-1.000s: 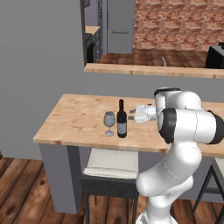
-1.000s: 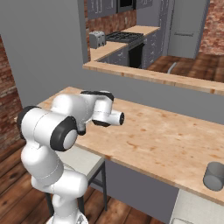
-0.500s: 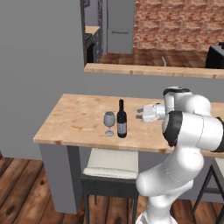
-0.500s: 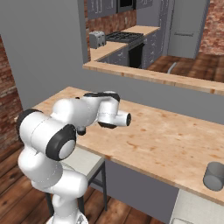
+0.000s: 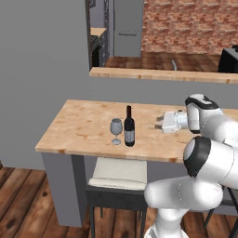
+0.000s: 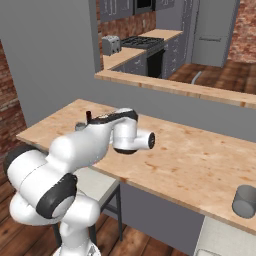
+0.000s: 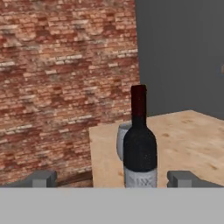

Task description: There is a wine glass and glass cup on the dining counter. Place the wine bottle next to the wine glass and the juice bottle next to the glass cup.

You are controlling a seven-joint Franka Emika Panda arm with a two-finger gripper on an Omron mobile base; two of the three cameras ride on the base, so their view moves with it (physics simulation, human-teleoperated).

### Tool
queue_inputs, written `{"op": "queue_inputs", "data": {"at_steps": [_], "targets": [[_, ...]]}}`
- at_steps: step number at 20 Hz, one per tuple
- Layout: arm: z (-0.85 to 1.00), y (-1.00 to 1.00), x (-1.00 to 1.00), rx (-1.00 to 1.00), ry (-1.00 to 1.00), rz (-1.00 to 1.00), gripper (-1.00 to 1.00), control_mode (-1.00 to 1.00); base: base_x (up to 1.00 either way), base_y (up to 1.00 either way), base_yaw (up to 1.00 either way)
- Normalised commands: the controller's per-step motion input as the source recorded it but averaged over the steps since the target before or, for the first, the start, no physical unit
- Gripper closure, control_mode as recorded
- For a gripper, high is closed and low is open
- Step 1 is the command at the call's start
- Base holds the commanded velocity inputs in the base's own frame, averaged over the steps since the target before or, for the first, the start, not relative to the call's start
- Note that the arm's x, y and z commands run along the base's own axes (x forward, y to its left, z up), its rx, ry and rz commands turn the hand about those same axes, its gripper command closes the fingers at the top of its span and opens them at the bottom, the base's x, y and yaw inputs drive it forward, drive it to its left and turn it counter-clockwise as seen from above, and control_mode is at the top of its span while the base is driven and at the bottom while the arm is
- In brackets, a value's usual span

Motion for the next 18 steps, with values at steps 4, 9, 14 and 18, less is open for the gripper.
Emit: {"op": "queue_inputs", "data": {"at_steps": [4,9,14,18], "targets": [[0.24,-0.03,-0.49,-0.24,0.0,-0.12,-1.0,-1.0,0.0,0.0,0.0],[0.26,-0.01,-0.52,-0.28,0.0,-0.14,-1.0,-1.0,0.0,0.0,0.0],[0.26,0.0,-0.54,-0.25,0.0,-0.15,-1.0,-1.0,0.0,0.0,0.0],[0.24,-0.02,-0.56,-0.11,0.0,-0.2,-1.0,-1.0,0.0,0.0,0.0]]}}
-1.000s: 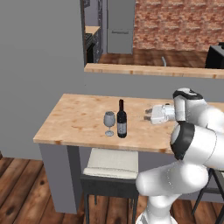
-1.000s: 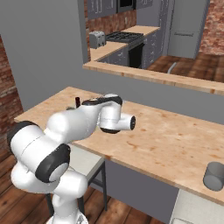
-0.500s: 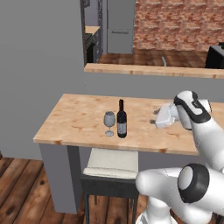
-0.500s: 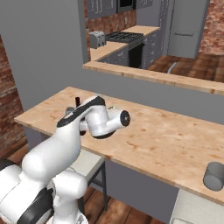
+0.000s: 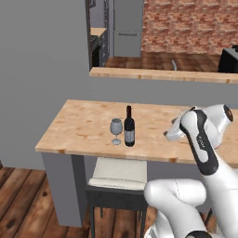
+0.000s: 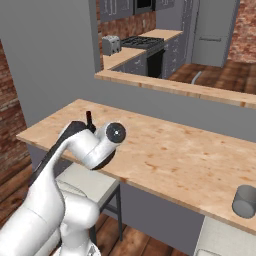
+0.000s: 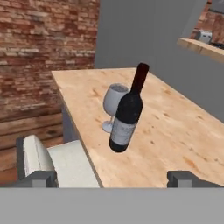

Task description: There is a wine glass and glass cup on the dining counter. Place the wine bottle next to the wine glass and the juice bottle next to the glass cup.

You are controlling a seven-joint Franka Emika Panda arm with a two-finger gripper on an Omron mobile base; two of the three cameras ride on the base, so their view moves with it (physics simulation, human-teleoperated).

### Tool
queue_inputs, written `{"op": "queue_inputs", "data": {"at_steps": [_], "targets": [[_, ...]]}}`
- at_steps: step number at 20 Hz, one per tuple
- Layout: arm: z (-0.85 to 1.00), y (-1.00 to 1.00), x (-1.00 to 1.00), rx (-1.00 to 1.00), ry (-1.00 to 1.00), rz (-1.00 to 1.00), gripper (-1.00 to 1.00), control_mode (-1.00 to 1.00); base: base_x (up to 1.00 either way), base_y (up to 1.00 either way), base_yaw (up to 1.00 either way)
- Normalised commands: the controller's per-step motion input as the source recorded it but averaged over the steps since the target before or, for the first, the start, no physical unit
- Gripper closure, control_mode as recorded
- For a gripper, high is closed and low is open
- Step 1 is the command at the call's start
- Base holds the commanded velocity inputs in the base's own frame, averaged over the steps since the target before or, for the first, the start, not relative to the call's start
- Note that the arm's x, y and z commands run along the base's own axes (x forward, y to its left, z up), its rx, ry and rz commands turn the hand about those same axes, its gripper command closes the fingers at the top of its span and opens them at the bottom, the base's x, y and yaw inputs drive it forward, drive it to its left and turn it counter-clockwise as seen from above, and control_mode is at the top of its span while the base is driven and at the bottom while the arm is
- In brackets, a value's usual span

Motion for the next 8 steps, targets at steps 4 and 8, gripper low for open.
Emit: {"op": "queue_inputs", "data": {"at_steps": [4,8], "targets": [[0.2,-0.06,-0.63,-0.02,0.0,-0.2,-1.0,-1.0,0.0,0.0,0.0],[0.18,-0.02,-0.63,0.0,0.0,-0.22,-1.0,-1.0,0.0,0.0,0.0]]}}
